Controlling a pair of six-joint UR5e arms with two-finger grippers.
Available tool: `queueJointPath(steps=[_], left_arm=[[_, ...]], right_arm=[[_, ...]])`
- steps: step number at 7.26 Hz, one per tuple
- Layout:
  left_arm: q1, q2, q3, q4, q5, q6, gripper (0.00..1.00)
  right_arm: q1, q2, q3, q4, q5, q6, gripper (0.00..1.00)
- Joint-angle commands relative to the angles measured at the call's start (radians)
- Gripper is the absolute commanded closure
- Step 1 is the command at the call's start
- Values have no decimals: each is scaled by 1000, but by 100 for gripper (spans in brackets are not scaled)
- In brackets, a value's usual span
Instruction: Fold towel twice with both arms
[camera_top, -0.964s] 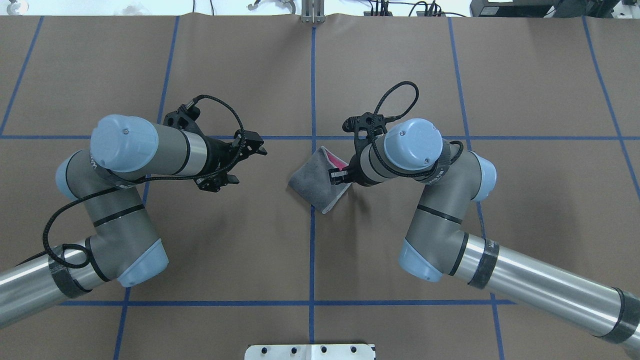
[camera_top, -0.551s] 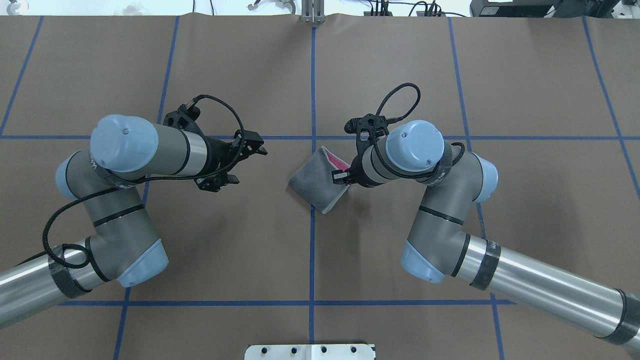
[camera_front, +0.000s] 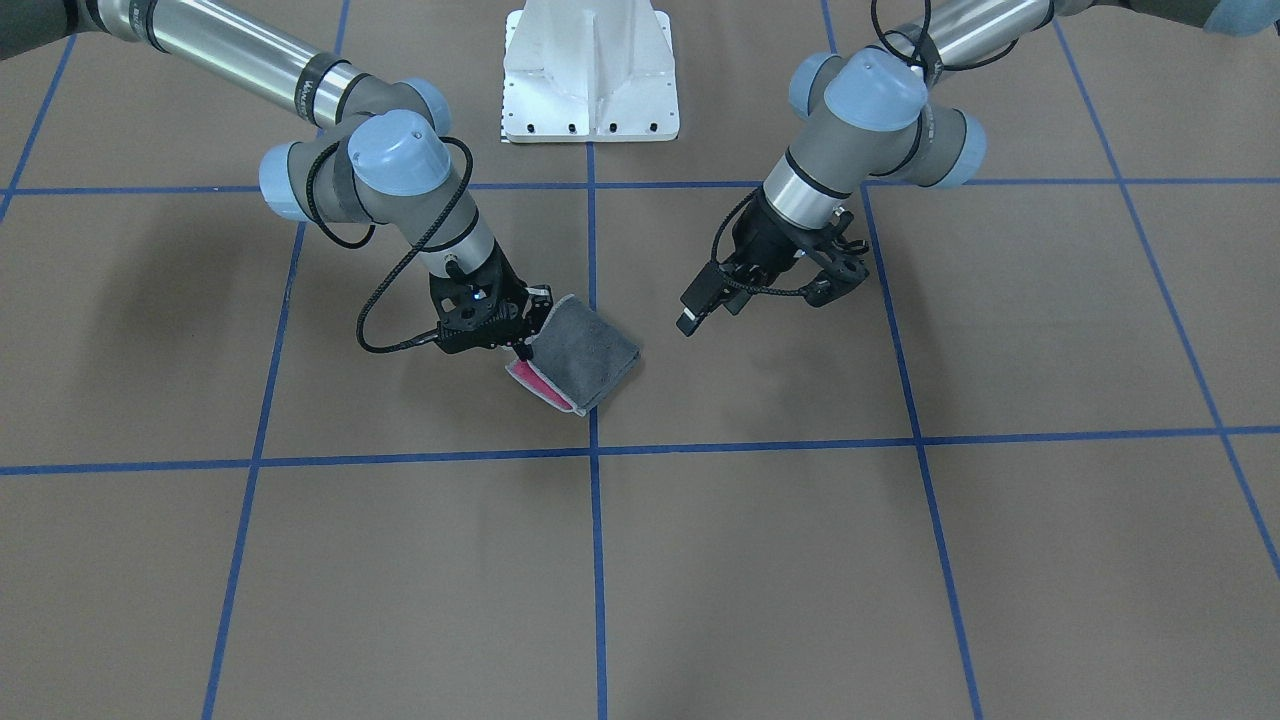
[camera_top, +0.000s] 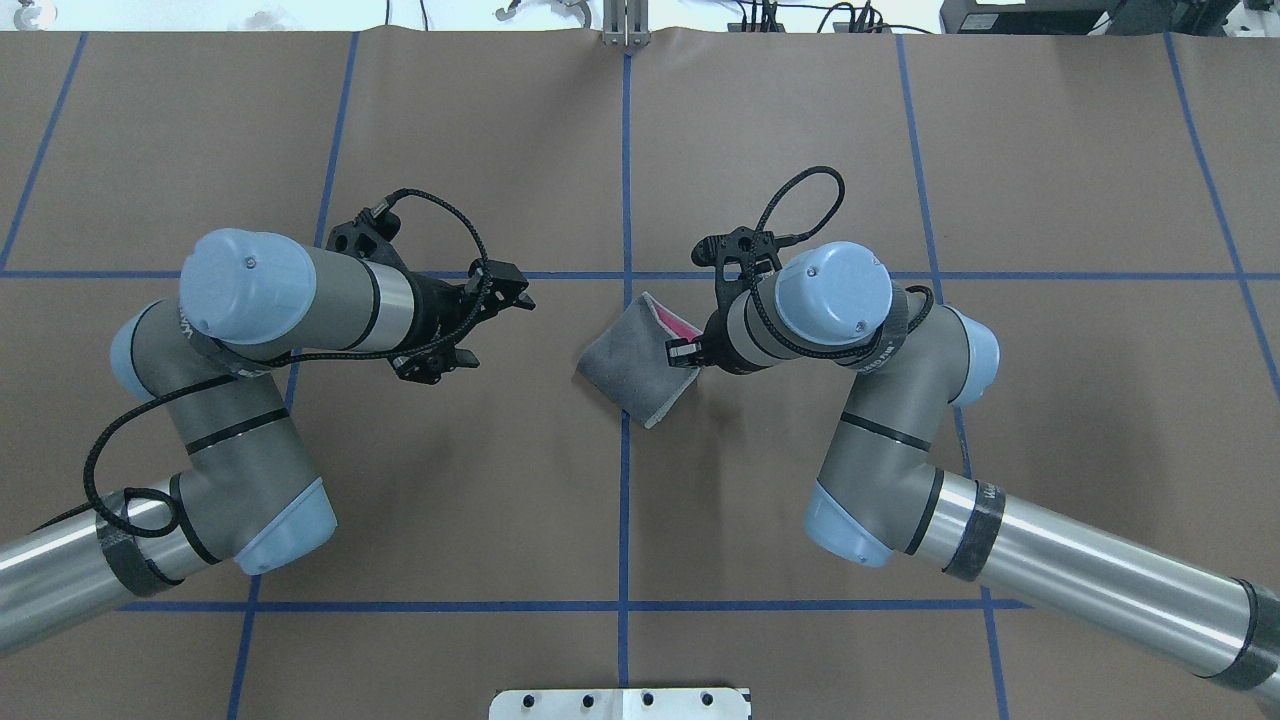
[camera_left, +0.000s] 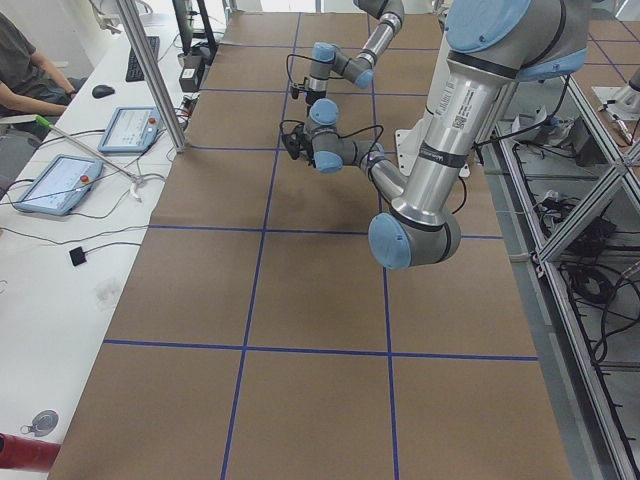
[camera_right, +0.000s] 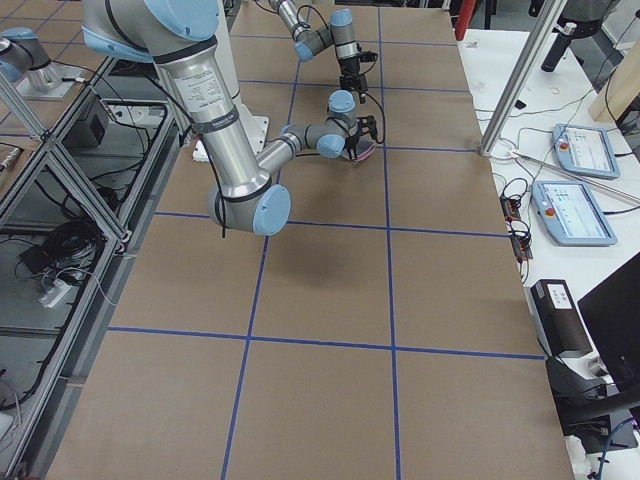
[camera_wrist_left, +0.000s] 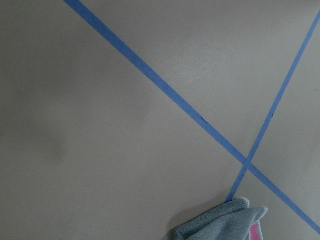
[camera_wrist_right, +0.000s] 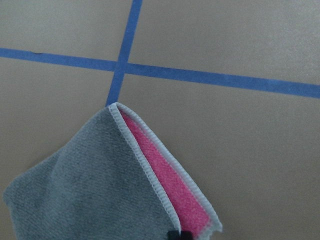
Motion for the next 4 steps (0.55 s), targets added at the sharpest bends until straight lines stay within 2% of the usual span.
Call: queueJointPath(steps=[1, 4], left_arm=[[0, -1, 0, -1, 0, -14, 0], [2, -9, 5, 2, 0, -20, 0]], right_arm=[[14, 3, 10, -1, 4, -1, 100], [31, 1, 16, 0, 14, -3, 100]])
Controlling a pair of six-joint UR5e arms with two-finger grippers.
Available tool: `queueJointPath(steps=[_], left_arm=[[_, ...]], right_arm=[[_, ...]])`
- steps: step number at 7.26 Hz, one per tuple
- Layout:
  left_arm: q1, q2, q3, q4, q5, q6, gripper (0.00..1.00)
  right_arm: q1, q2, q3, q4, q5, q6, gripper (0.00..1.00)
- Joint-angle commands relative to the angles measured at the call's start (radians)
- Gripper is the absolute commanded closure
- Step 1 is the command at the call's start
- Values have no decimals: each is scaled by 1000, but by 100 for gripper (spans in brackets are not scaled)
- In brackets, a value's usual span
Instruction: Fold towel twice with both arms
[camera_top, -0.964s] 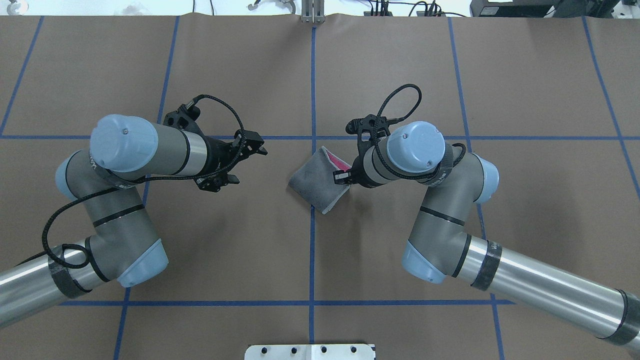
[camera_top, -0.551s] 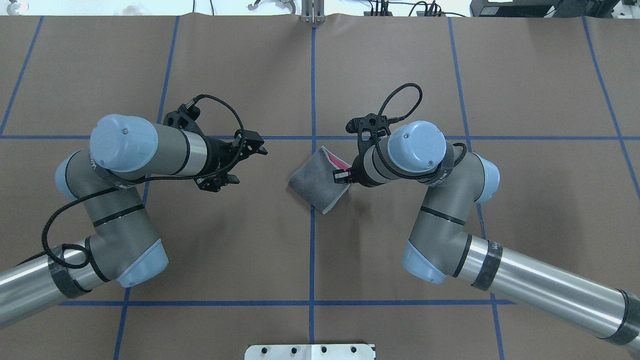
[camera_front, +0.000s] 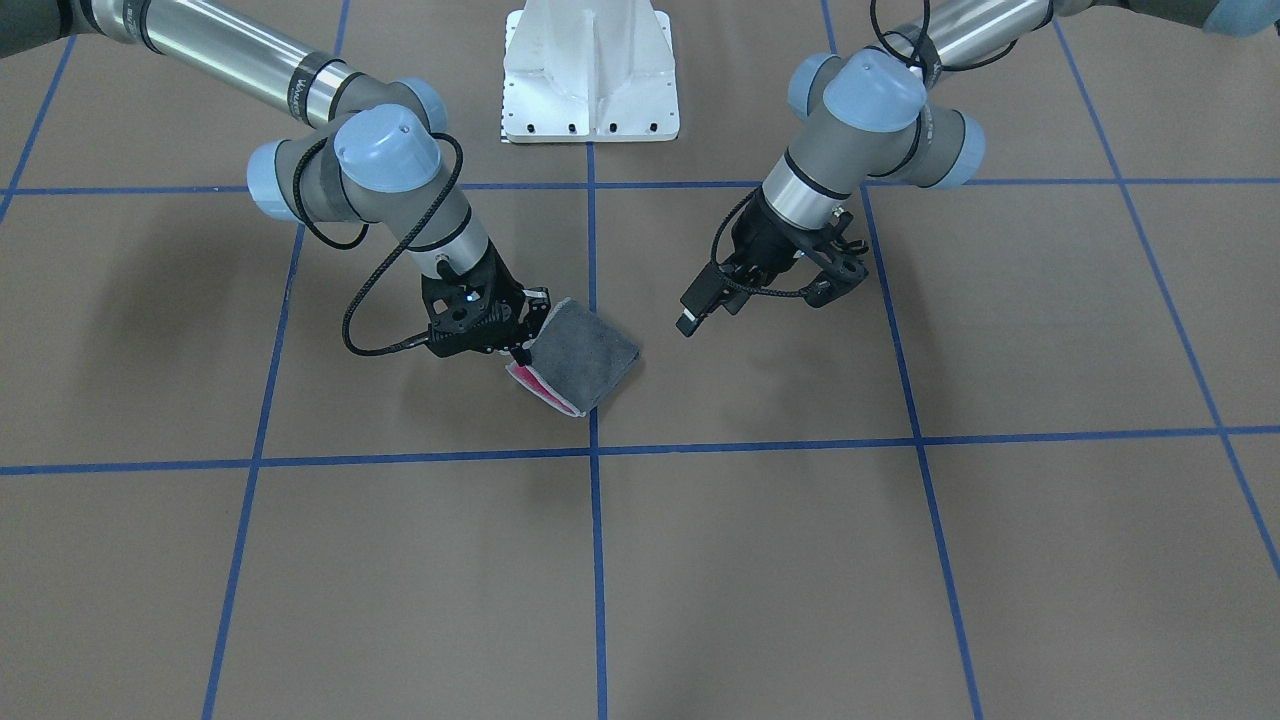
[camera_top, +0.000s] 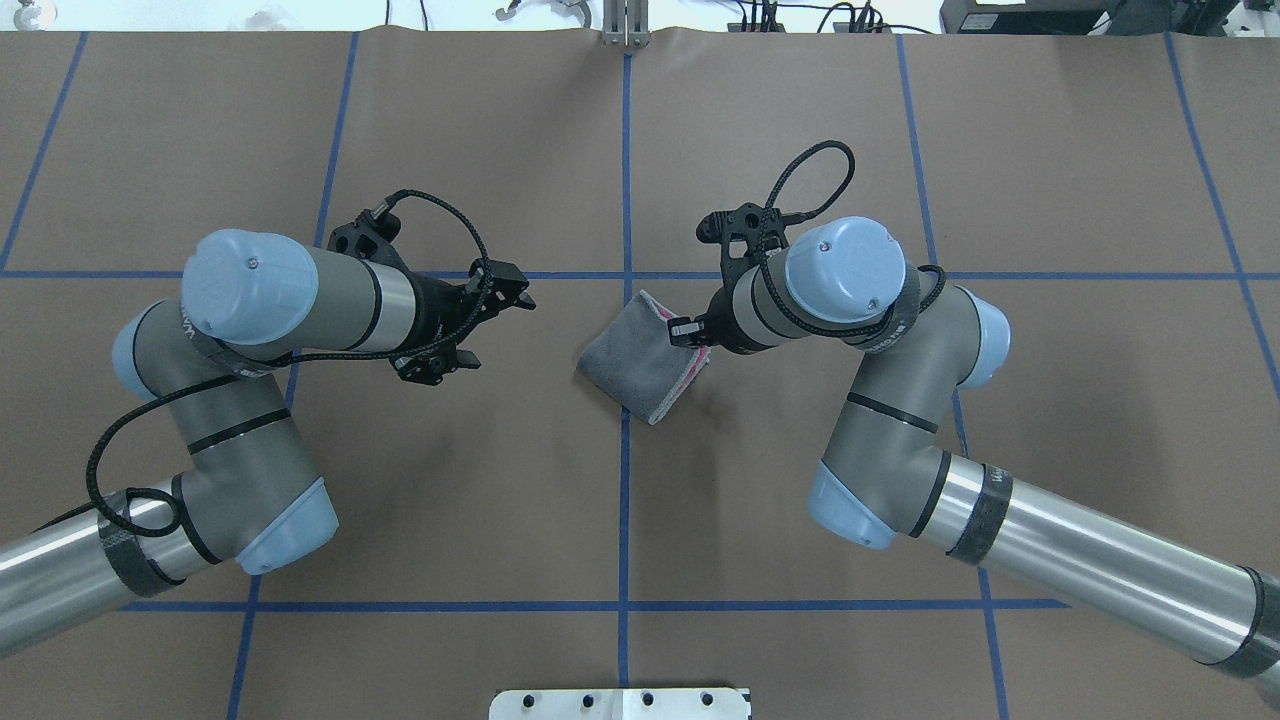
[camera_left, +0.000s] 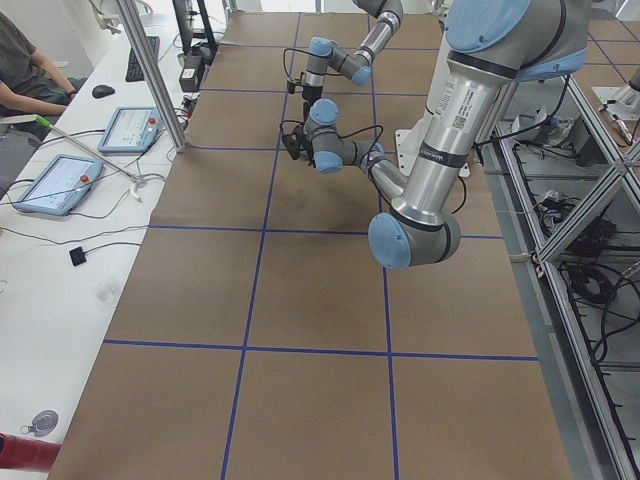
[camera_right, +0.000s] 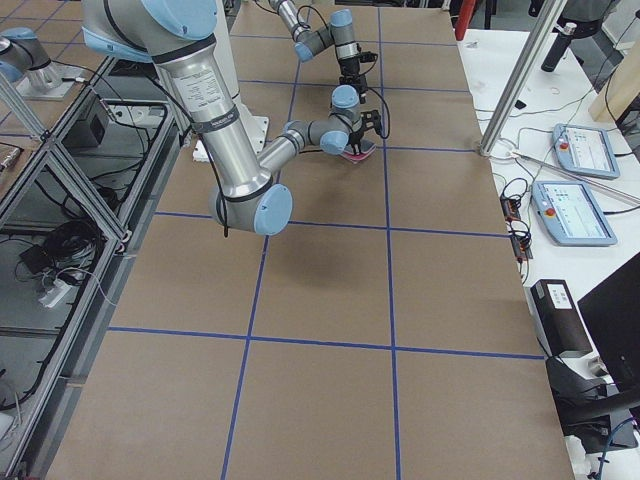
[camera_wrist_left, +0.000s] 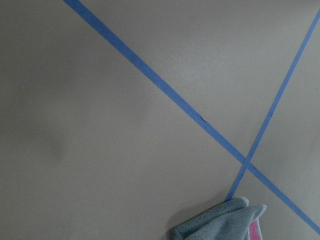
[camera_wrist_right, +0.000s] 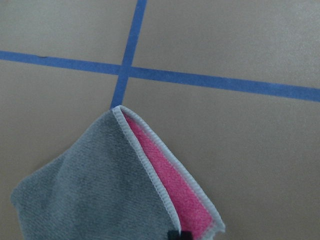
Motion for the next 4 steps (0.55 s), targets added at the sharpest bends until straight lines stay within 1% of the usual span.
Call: queueJointPath(steps=[1, 4], left_arm=[[0, -7, 4, -1, 0, -3, 0], [0, -15, 7, 2, 0, -17, 0]], right_arm=[[6, -2, 4, 1, 1, -1, 100], [3, -7, -5, 1, -3, -1, 100]])
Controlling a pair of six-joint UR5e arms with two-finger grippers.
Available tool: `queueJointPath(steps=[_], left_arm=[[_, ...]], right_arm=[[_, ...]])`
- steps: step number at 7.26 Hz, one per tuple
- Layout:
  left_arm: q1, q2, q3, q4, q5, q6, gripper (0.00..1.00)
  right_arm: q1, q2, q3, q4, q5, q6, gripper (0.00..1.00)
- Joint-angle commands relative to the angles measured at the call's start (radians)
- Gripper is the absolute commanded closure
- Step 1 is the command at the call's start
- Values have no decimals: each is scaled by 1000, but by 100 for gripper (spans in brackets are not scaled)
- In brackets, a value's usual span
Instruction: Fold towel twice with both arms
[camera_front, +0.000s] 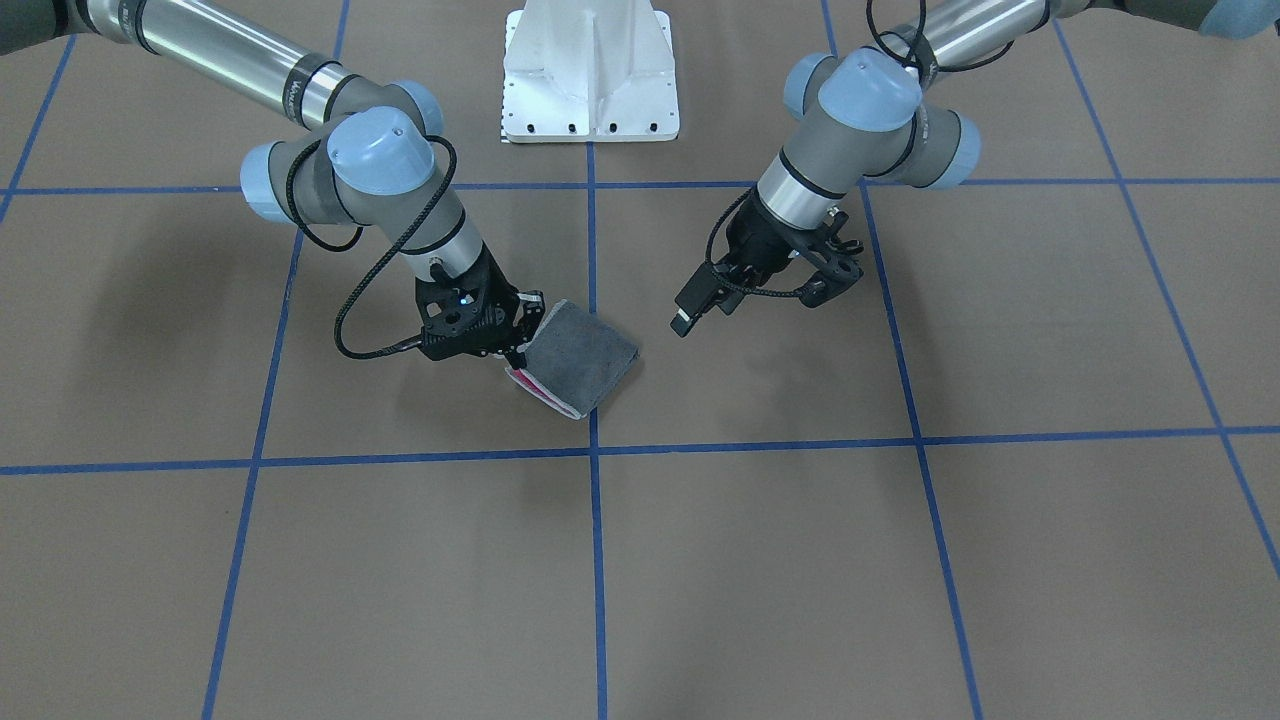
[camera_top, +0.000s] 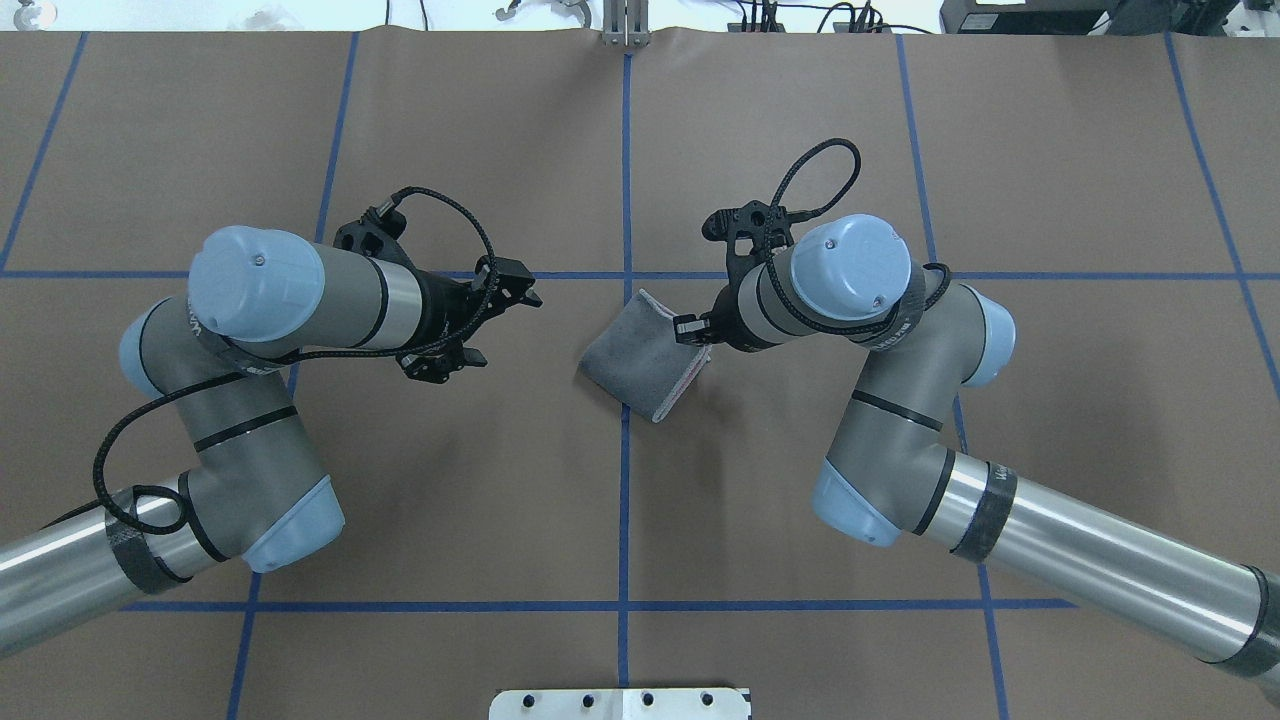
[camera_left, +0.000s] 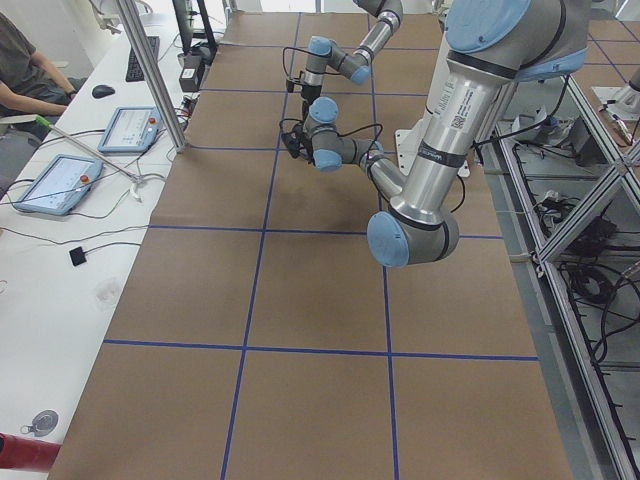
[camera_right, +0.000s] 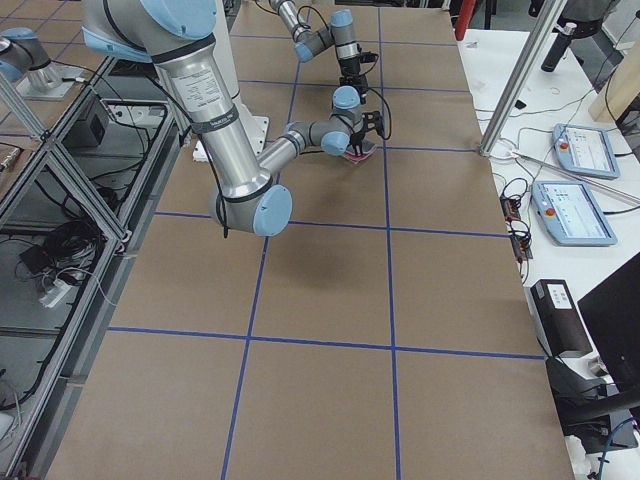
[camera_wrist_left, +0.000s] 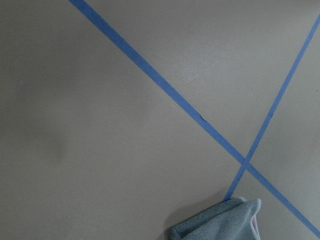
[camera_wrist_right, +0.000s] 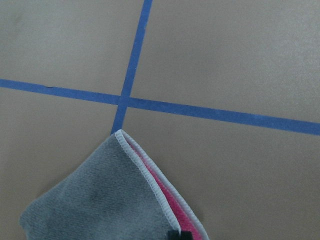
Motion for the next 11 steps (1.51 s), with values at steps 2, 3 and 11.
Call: queueJointPath(steps=[2, 3, 11], left_arm=[[0, -10, 7, 1, 0, -8, 0], [0, -10, 7, 1, 0, -8, 0], [0, -10, 2, 1, 0, -9, 0]], right_arm=[[-1, -1, -3, 0, -1, 0, 100], [1, -3, -3, 0, -3, 0, 100], [30, -3, -5, -1, 14, -72, 0]])
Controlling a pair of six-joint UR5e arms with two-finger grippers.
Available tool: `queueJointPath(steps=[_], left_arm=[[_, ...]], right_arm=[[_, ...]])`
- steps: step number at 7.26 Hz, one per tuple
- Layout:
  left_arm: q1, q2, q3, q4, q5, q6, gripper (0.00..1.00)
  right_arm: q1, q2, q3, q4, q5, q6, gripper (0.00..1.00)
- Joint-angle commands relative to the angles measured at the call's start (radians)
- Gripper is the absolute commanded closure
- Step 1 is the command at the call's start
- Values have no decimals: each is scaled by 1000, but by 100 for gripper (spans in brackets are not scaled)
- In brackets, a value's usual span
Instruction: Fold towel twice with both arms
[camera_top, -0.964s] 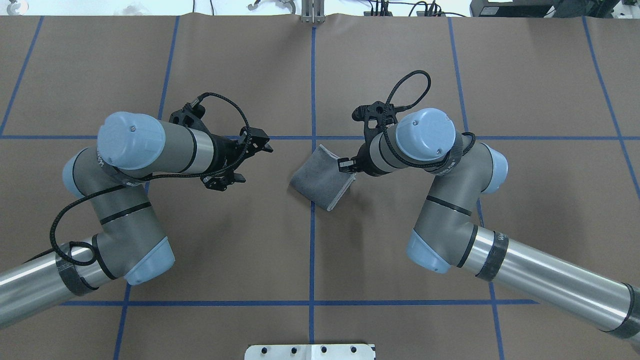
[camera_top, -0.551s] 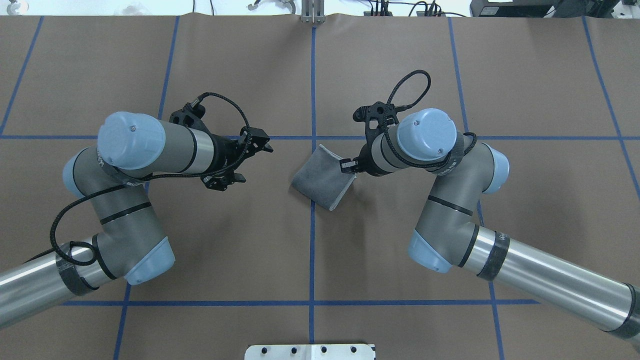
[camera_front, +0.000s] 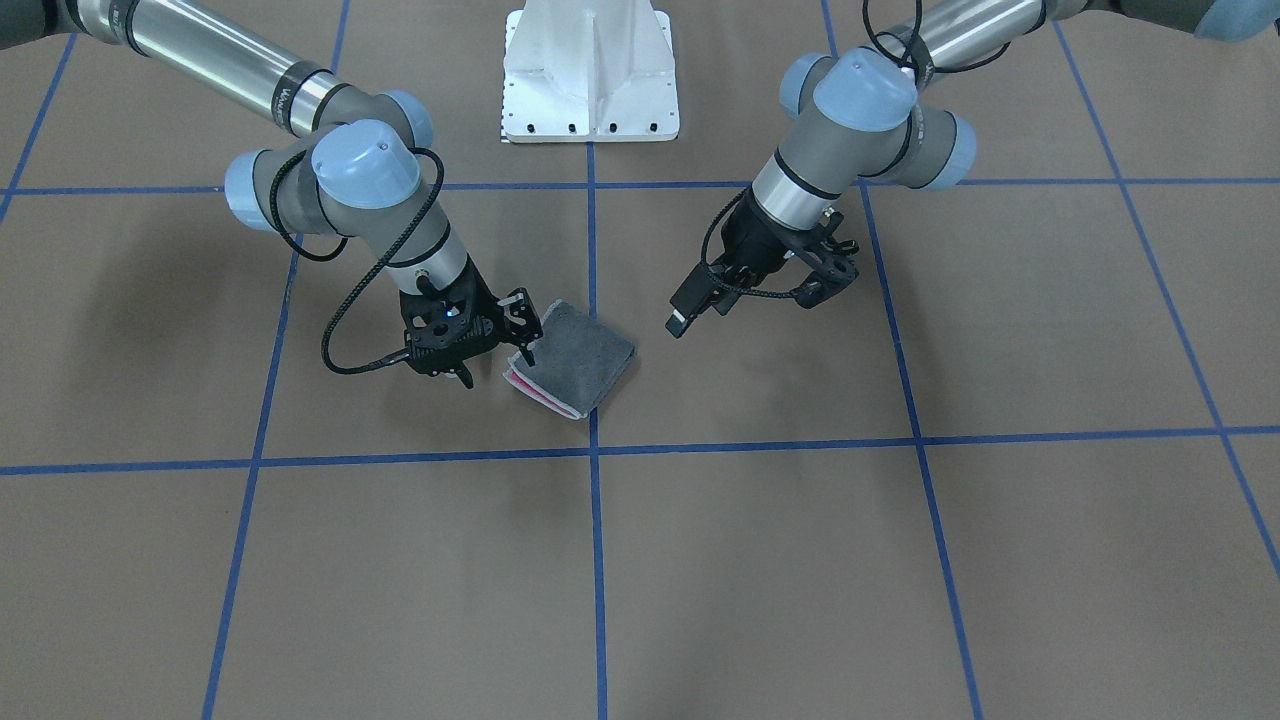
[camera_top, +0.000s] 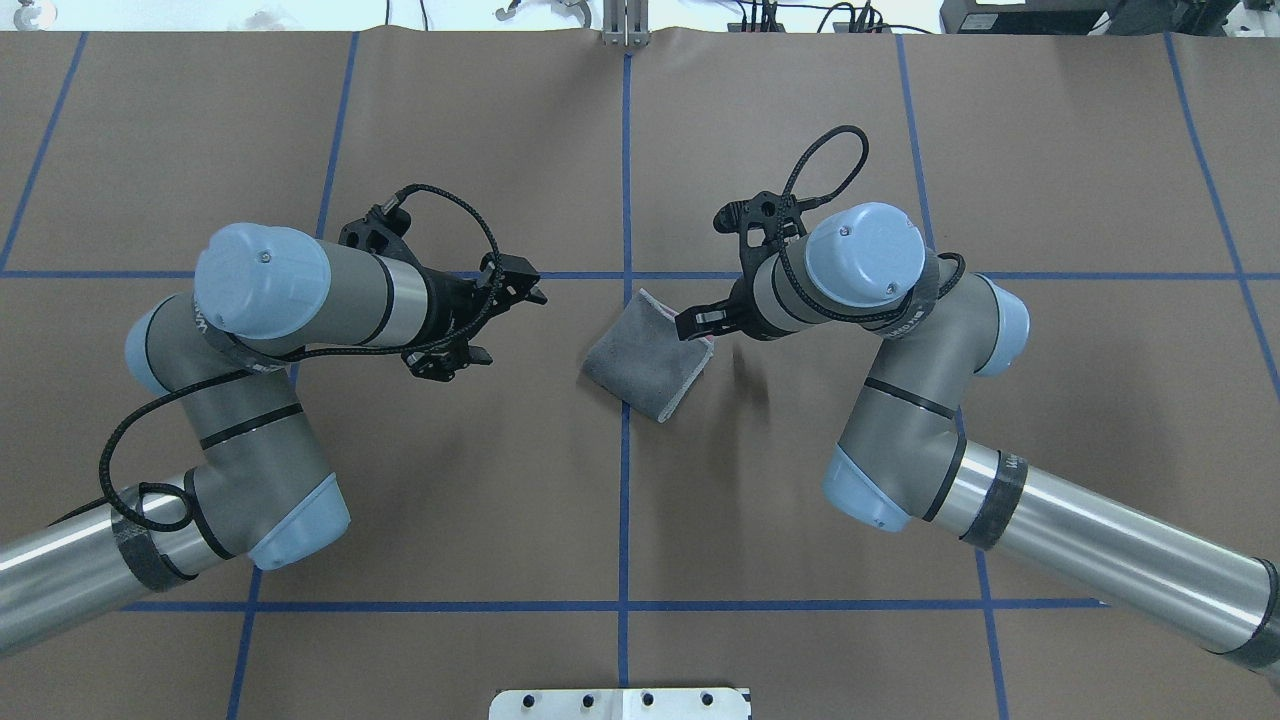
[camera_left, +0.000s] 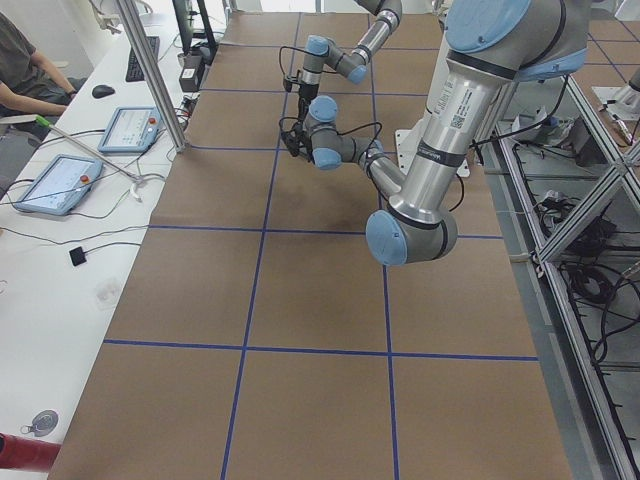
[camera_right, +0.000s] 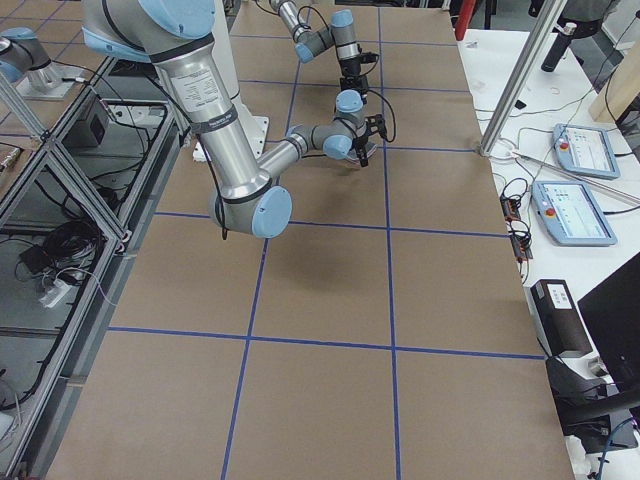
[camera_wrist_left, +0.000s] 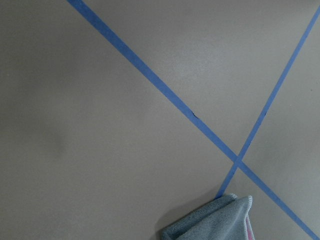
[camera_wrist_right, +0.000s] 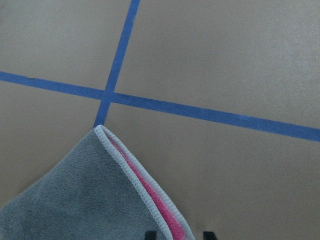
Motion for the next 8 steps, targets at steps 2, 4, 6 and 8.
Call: queueJointPath(steps=[2, 4, 6, 8], left_arm=[[-14, 6, -29, 0, -5, 2, 0], [-75, 69, -97, 49, -37, 70, 0], [-127, 292, -261, 121, -74, 382, 0], [-207, 536, -322, 121, -76, 753, 0]], right_arm=[[24, -5, 43, 0, 41, 94, 0], [127, -139, 142, -6, 111, 121, 0], [278, -260, 149, 1, 216, 99, 0], [437, -403, 152, 1, 294, -72, 0]])
